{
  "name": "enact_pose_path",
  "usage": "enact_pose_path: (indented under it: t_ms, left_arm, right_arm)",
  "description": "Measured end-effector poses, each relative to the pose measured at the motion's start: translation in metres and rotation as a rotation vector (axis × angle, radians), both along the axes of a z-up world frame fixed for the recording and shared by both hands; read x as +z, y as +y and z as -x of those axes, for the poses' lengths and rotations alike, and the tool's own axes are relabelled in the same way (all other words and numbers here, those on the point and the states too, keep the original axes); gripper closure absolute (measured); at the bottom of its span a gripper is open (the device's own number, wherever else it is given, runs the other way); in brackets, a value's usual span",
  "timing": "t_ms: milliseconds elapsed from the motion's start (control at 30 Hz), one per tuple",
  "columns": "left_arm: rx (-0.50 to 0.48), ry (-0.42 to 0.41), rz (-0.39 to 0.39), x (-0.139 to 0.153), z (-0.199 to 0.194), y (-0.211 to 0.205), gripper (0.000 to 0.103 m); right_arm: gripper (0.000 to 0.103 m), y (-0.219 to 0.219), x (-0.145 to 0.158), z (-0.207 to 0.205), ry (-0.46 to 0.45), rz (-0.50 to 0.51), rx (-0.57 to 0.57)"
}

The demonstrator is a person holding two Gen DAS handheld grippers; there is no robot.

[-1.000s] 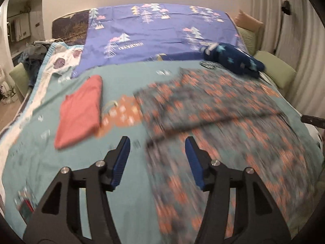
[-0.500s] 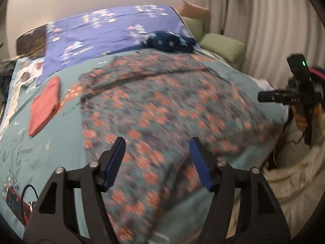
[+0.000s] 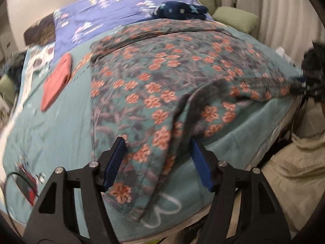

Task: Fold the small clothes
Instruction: 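Grasp the shirt side edge with both tools and fold it over the body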

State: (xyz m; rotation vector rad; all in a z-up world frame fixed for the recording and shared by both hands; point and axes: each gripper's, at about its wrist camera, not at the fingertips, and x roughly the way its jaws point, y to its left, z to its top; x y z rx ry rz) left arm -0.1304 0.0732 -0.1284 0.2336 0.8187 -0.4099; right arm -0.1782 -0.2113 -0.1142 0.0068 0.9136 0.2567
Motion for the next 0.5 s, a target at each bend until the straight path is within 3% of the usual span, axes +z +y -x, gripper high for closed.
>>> enact_pose_path:
  t_ms: [33, 67, 100, 500]
  left_arm:
    - [0.003, 0.003, 0.022, 0.0, -0.001, 0.002, 0.07]
    - [0.0, 0.007, 0.042, 0.001, -0.002, 0.004, 0.081]
    - [0.004, 0.009, 0.055, 0.004, -0.002, 0.006, 0.09]
    - [-0.028, -0.108, 0.183, 0.072, -0.023, 0.031, 0.091]
  right_arm:
    - [0.07, -0.001, -0.001, -0.001, -0.003, -0.001, -0.009]
    - [0.092, -0.003, -0.001, -0.001, -0.009, -0.003, -0.017]
    - [0.095, -0.003, 0.001, -0.001, -0.02, -0.002, -0.022]
    - [0.1, -0.025, 0.063, -0.015, -0.199, -0.097, -0.07]
